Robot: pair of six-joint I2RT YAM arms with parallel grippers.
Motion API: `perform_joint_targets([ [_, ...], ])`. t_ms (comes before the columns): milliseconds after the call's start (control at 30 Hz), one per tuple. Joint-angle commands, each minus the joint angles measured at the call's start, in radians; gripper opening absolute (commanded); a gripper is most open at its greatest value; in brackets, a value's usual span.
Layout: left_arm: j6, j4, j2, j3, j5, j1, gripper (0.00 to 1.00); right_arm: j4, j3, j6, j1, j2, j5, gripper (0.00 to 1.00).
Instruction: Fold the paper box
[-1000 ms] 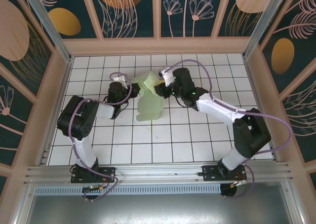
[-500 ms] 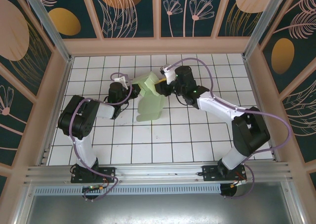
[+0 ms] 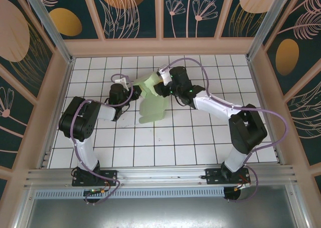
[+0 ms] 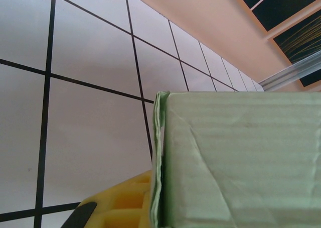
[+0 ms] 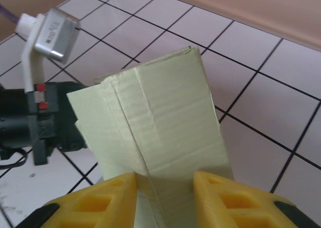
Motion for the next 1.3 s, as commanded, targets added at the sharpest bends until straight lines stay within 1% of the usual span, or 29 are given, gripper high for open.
perform_joint_targets([
  [0, -0.013, 0.044, 0.004, 0.024, 0.044, -0.002, 0.00, -0.052, 0.043, -0.042, 0.018, 0.047, 0.110, 0.34],
  [200, -0.016, 0.042, 0.003, 0.025, 0.050, -0.003, 0.00, -0.066, 0.073, -0.078, 0.046, 0.084, 0.204, 0.33],
  [467, -0.016, 0.038, 0.005, 0.029, 0.057, -0.003, 0.00, -0.073, 0.095, -0.104, 0.072, 0.115, 0.322, 0.29],
  [700, -0.037, 0.027, 0.004, 0.036, 0.083, 0.007, 0.00, -0.063, 0.107, -0.136, 0.088, 0.128, 0.412, 0.24],
  [867, -0.041, -0.016, 0.006, 0.062, 0.116, 0.006, 0.00, -0.038, 0.106, -0.170, 0.100, 0.129, 0.480, 0.15],
  [967, -0.042, -0.023, 0.014, 0.072, 0.133, 0.007, 0.00, -0.026, 0.103, -0.189, 0.110, 0.134, 0.471, 0.17],
  [1067, -0.044, -0.026, 0.019, 0.078, 0.146, 0.008, 0.00, -0.021, 0.117, -0.193, 0.118, 0.148, 0.479, 0.25],
  [1267, -0.036, -0.033, 0.018, 0.081, 0.150, 0.007, 0.00, -0.015, 0.154, -0.193, 0.120, 0.176, 0.539, 0.35],
])
